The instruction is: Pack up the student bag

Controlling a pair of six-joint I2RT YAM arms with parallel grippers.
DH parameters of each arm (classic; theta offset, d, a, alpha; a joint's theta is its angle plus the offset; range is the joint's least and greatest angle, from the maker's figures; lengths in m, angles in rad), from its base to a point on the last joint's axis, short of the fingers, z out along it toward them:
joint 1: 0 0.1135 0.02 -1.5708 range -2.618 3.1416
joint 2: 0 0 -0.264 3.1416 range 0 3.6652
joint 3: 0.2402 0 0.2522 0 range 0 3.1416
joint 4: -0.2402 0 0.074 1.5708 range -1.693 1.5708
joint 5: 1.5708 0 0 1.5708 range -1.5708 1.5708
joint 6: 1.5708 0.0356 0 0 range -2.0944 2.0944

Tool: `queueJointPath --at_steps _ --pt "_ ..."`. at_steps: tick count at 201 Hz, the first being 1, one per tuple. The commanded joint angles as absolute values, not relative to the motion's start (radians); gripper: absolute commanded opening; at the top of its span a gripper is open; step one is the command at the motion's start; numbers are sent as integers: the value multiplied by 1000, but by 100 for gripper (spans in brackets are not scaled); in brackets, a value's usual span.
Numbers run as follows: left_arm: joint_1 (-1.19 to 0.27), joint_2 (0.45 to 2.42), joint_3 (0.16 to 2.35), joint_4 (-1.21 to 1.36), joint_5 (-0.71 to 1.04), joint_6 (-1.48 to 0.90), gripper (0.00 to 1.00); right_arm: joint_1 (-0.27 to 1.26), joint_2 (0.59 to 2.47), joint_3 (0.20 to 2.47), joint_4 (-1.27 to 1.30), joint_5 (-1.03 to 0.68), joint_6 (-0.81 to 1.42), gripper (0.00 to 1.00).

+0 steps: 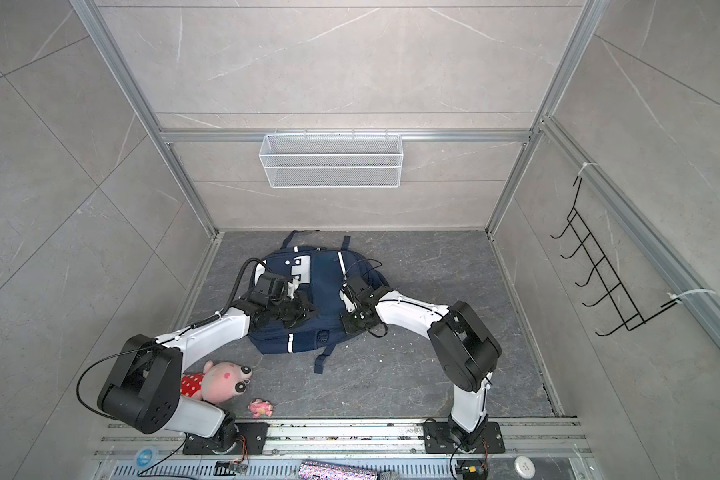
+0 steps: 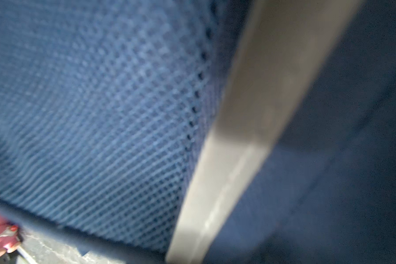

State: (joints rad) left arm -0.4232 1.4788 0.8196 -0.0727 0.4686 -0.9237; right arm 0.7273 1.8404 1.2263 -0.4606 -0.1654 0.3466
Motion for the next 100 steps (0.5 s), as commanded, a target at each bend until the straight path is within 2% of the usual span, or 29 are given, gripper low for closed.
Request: queueJointPath --at_steps 1,25,53,100 --pt "-437 1476 825 -16 509 -941 0 730 1850 1245 -423 -118 337 27" --pt "-437 1479 822 -8 512 -944 0 730 1841 1230 -413 -115 333 19" --pt "-437 1479 818 2 513 -952 0 730 1840 1234 -437 -100 329 0" --pt "-425 1470 823 -32 484 -937 0 725 1771 1176 -443 -69 320 0"
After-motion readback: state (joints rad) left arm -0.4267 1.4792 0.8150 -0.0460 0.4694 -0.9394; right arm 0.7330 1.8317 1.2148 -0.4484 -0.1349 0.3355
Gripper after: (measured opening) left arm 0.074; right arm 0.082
